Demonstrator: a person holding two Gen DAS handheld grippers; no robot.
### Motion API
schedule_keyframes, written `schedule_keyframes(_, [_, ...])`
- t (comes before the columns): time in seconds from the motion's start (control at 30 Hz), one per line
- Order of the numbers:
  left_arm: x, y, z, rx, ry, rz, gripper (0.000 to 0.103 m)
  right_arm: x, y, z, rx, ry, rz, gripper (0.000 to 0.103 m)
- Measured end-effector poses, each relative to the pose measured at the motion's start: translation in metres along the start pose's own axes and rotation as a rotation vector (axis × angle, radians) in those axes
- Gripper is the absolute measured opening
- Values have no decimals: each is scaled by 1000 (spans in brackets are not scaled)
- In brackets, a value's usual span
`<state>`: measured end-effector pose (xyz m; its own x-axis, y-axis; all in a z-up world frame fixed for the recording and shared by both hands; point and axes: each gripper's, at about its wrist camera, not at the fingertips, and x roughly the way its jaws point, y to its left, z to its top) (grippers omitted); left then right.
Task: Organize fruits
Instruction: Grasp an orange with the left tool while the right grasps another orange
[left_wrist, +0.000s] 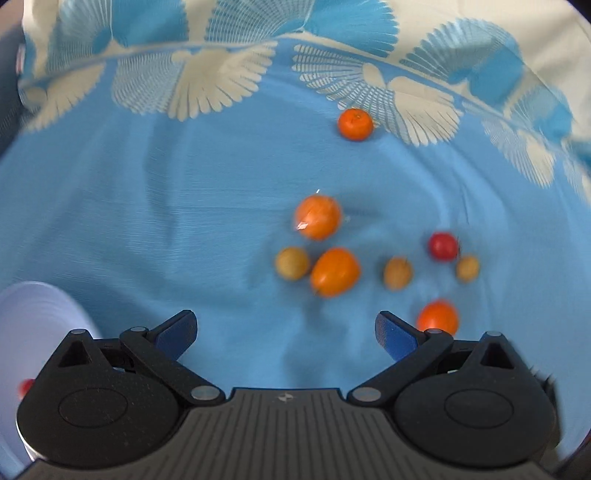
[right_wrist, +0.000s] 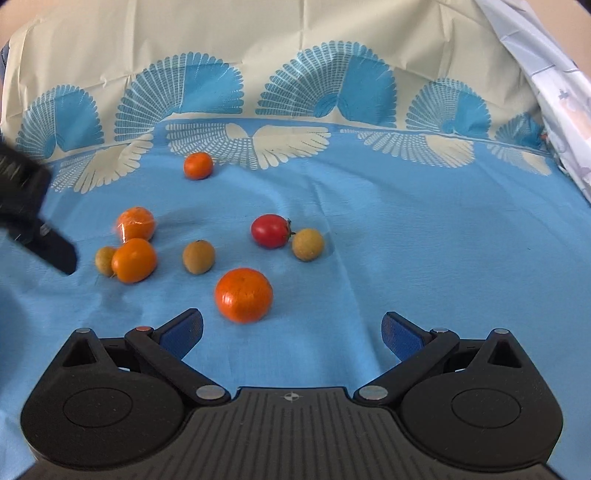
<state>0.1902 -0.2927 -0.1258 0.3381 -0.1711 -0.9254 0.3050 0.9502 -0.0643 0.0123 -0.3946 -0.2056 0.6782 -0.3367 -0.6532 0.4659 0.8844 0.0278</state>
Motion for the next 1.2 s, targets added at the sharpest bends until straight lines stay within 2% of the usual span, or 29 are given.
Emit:
schedule_keyframes(0.17, [33,-12,24,-90,53,3,102,27,6,2,-45,3,15,100])
schedule_keyframes(0.2, [38,-14,27,-101,63,-8,97,31,7,3,-53,11,11,98])
schedule_keyframes(0.23, [42,-15,28,-112,75,-16,82,32,7,3,-53,15,10,95])
schedule_keyframes(0.27, [46,-16,30,-120,100,-19,70,31,6,3,-46,9,9,89])
schedule_keyframes(0.3, [50,-17,30,-125,132,-30,46,29,5,3,-44,2,15,67])
schedule_keyframes(0.33, [54,-18,30,-139,155,-40,44,27,4,2,-48,-5,30,47])
schedule_keyframes(0.4, [50,-18,26,-155,130,-29,43,22,4,1,-71,-14,34,39])
schedule_keyframes(0.57, [31,-11,9,-126,90,-26,41,16,-3,0,-34,-14,51,39])
schedule_keyframes(0.73, [13,6,-27,-68,117,-25,36,5,-5,-6,-29,3,43,39])
schedule_keyframes(0.8, [15,12,-37,-50,145,-38,38,1,-2,-8,-51,6,31,39])
schedule_keyframes(0.87, [18,15,-41,-54,161,-35,50,2,1,-11,-76,7,19,39])
schedule_keyframes(0.93, [21,16,-39,-51,155,-22,69,3,4,-12,-90,1,8,40])
schedule_keyframes(1.0, [24,14,-35,-45,141,-10,80,4,5,-14,-98,-3,5,40])
schedule_keyframes(1.07, [28,13,-31,-47,138,3,80,5,4,-14,-100,-7,5,41])
schedule_keyframes(1.1, [29,14,-30,-46,142,-4,77,5,4,-14,-97,-8,4,41])
schedule_keyframes(1.13, [31,14,-29,-46,141,-8,62,6,4,-14,-93,-9,4,41])
schedule_keyframes(1.17, [31,12,-29,-38,138,-14,56,6,3,-14,-89,-9,6,41])
schedule_keyframes(1.2, [30,10,-28,-24,136,-23,43,7,3,-14,-87,-11,7,41])
